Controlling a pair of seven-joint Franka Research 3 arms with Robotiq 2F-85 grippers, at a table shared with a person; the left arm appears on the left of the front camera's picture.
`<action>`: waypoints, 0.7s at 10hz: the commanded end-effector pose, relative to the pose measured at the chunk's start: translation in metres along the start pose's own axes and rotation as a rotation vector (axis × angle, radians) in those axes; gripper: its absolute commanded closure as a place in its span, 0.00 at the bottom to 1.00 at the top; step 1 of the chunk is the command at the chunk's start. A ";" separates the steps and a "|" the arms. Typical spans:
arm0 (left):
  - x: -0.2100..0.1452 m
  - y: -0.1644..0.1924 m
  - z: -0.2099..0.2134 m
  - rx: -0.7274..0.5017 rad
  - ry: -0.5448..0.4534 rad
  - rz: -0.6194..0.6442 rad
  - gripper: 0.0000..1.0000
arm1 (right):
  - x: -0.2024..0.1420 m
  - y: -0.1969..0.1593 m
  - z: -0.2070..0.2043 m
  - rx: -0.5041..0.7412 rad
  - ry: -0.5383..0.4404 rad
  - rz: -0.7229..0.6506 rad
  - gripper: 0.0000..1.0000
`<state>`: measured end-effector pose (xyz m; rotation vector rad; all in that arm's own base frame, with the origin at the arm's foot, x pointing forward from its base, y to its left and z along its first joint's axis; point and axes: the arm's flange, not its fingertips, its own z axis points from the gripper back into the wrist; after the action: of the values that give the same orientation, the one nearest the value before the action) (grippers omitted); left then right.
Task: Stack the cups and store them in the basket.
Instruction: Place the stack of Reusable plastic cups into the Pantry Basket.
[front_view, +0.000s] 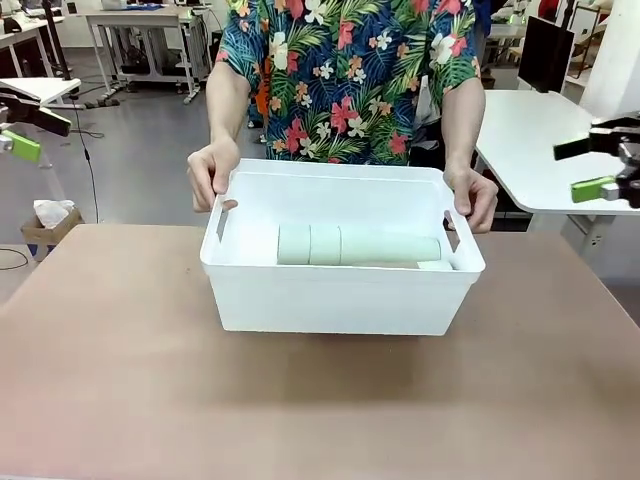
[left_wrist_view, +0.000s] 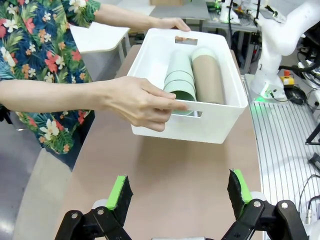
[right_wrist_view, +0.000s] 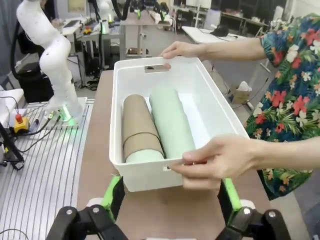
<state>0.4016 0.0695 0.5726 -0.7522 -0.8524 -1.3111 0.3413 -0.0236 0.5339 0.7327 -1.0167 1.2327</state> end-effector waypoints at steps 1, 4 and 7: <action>0.003 -0.002 -0.001 -0.004 -0.007 0.005 0.00 | -0.015 -0.007 0.003 0.006 -0.073 0.020 0.00; 0.003 -0.002 -0.001 -0.004 -0.007 0.005 0.00 | -0.008 -0.002 0.005 -0.002 -0.017 -0.004 0.00; 0.003 -0.002 -0.001 -0.004 -0.007 0.005 0.00 | -0.008 -0.002 0.005 -0.002 -0.017 -0.004 0.00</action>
<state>0.4016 0.0695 0.5725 -0.7523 -0.8522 -1.3110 0.3435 -0.0315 0.5241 0.7359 -1.0275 1.2438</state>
